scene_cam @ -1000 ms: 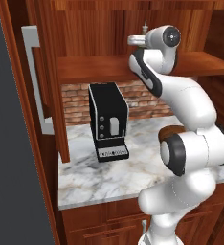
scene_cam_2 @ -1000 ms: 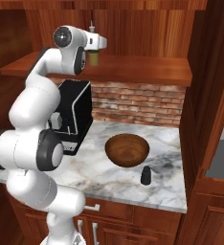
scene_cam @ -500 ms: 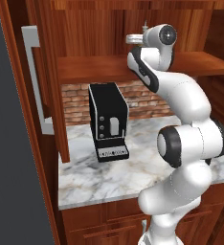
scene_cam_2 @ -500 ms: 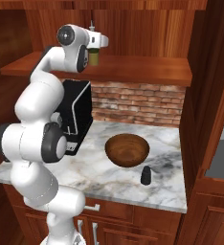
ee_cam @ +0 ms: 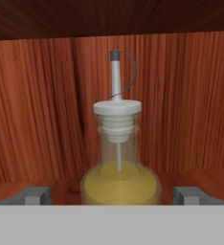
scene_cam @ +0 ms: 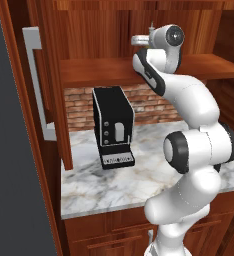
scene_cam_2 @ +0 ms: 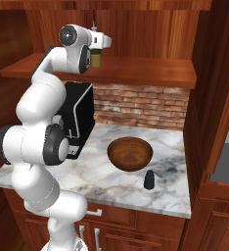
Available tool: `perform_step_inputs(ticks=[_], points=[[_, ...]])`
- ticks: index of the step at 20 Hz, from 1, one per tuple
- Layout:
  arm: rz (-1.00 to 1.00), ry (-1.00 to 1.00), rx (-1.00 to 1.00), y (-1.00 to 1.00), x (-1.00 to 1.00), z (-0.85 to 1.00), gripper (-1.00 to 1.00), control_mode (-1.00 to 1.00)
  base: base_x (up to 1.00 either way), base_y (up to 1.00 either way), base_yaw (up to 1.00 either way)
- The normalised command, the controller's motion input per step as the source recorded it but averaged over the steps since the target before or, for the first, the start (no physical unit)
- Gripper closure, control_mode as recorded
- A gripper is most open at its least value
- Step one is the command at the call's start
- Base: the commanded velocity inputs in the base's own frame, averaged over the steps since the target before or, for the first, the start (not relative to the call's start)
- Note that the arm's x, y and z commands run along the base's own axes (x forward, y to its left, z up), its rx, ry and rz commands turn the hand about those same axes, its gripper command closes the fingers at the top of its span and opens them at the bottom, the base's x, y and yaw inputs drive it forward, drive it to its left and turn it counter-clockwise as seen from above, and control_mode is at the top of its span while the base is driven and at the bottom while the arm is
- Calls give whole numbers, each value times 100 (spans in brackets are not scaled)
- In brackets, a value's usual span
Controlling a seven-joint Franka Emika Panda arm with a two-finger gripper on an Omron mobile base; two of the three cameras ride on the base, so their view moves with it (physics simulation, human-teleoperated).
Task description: Retrieve the bottle and the shaker from the cabinet and place them next to the mixing bowl on the counter. Then add garlic from the fridge to the mixing bowl.
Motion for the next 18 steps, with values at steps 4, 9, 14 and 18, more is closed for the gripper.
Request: perform_step_inputs(ticks=[4,9,14,18], points=[[0,0,0,0,5,0,-100,-100,0,0,0],[0,0,0,0,3,0,-100,-100,0,0,0],[0,0,0,0,0,0,-100,-100,0,0,0],[0,0,0,0,0,0,-100,-100,0,0,0]])
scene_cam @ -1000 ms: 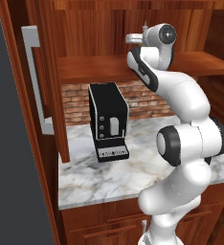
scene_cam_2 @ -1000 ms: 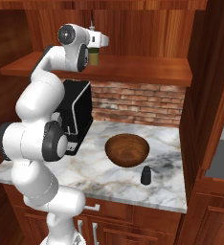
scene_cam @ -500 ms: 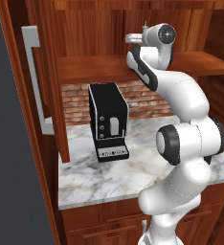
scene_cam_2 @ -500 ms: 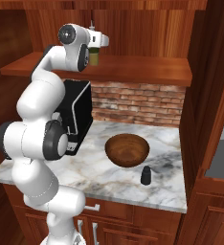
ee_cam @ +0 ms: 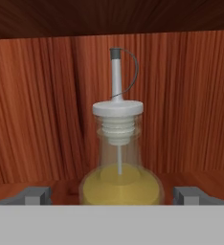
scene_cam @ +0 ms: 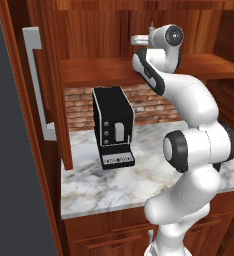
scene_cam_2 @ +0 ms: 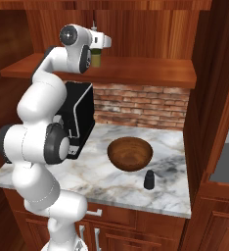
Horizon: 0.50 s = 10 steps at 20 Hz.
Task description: Retrieve the bottle and the shaker from the cabinet and place them next to the mixing bowl on the counter. Then add garlic from the fridge to the mixing bowl.
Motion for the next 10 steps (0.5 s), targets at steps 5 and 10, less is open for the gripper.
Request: perform_step_inputs(ticks=[5,10], points=[[0,0,0,0,0,0,-100,-100,0,0,0],[0,0,0,0,0,0,100,-100,0,0,0]])
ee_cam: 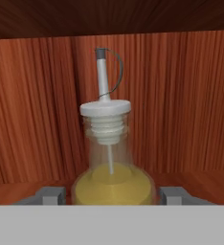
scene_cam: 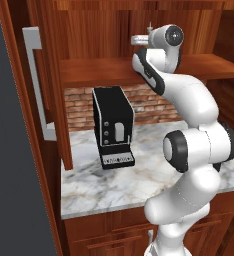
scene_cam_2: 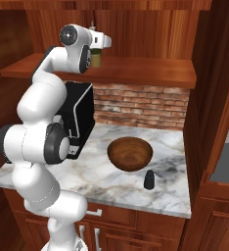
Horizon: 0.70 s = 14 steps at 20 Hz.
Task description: Retrieve the bottle and the shaker from the cabinet and place them next to the mixing bowl on the counter. Then add garlic from the fridge to the mixing bowl.
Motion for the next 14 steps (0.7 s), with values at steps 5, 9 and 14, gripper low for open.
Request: perform_step_inputs(ticks=[5,9,14], points=[[0,0,0,0,0,0,100,-100,0,0,0],[0,0,0,0,0,0,100,-100,0,0,0],[0,0,0,0,0,0,100,-100,0,0,0]])
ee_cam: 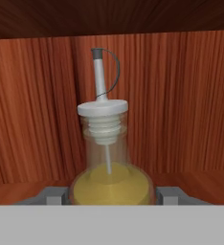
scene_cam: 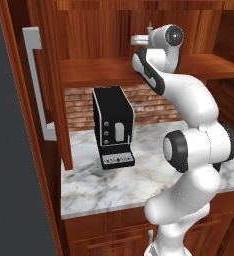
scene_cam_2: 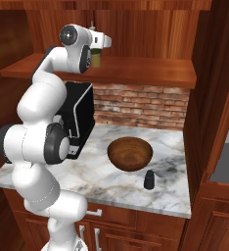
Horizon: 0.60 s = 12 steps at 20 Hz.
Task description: Retrieve the bottle and the shaker from the cabinet and place them next to the mixing bowl on the counter. Then add garlic from the fridge to the mixing bowl.
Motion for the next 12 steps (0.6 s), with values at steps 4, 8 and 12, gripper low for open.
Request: perform_step_inputs(ticks=[4,8,12], points=[[0,0,0,0,0,0,100,-100,0,0,0],[0,0,0,0,0,0,100,-100,0,0,0],[0,0,0,0,0,0,100,-100,0,0,0]])
